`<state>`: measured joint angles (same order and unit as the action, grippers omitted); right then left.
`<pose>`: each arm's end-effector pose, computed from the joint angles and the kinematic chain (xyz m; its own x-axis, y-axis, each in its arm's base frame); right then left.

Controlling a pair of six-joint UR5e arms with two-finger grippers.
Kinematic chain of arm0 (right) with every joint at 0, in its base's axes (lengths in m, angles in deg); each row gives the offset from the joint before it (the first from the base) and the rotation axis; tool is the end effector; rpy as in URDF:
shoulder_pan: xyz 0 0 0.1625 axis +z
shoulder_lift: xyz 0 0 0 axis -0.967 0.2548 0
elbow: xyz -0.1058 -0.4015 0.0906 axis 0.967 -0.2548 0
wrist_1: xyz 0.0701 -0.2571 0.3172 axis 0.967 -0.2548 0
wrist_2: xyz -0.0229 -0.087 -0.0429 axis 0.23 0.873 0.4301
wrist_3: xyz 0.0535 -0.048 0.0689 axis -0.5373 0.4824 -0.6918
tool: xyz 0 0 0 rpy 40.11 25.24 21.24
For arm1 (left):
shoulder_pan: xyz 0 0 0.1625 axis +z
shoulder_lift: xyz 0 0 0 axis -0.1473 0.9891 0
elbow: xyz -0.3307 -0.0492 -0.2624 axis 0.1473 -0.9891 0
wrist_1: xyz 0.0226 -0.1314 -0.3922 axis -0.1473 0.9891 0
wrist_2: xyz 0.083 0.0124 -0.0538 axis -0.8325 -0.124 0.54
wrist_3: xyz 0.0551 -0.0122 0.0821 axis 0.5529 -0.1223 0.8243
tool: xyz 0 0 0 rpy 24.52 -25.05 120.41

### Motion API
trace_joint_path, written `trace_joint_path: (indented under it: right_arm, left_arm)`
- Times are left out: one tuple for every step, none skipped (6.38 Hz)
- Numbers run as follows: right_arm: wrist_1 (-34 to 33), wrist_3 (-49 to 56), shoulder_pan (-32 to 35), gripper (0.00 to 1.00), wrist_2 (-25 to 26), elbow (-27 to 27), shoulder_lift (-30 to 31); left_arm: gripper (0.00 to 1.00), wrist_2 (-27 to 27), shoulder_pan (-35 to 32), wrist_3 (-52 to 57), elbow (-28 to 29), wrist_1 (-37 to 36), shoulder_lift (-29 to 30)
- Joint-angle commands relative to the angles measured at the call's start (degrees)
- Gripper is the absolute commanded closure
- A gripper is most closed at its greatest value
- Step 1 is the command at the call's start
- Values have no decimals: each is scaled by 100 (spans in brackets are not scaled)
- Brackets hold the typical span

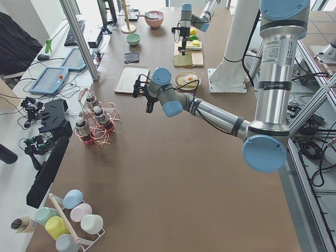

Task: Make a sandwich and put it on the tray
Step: 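Carry the bread over the plate and lower it onto the egg toast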

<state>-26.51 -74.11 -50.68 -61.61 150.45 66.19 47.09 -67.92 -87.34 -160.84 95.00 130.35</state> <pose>-0.4392 -0.3069 0.2930 0.1061 0.0728 0.9917 -0.0559 0.9962 -0.0671 0.1913 -0.4727 0.4049 0.4675 0.0942 -0.8790 0.2296 0.9472 0.2236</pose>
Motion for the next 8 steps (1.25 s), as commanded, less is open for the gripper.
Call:
trace_joint_path:
  right_arm:
    - [24,-23,-756,100,815,-182,-440]
    - [24,12,-925,100,1080,-235,-450]
    - [24,13,-996,100,1231,-488,-703]
    - [24,13,-1005,100,1310,-700,-836]
    - [24,13,-1023,100,1346,-806,-846]
    - [24,13,-1101,100,1512,-938,-854]
    - [33,21,-1137,100,1670,-1009,-881]
    - [33,4,-1137,77,1680,-1009,-890]
  left_arm:
    - [26,0,12,19,51,3,-3]
    - [26,0,12,11,51,11,-3]
    - [26,0,12,11,51,11,-3]
    - [26,0,12,-7,51,20,-3]
    - [26,0,12,-7,51,20,-3]
    - [25,0,12,-7,77,20,-3]
    - [25,0,21,-7,86,20,6]
    - [25,0,21,-7,86,20,15]
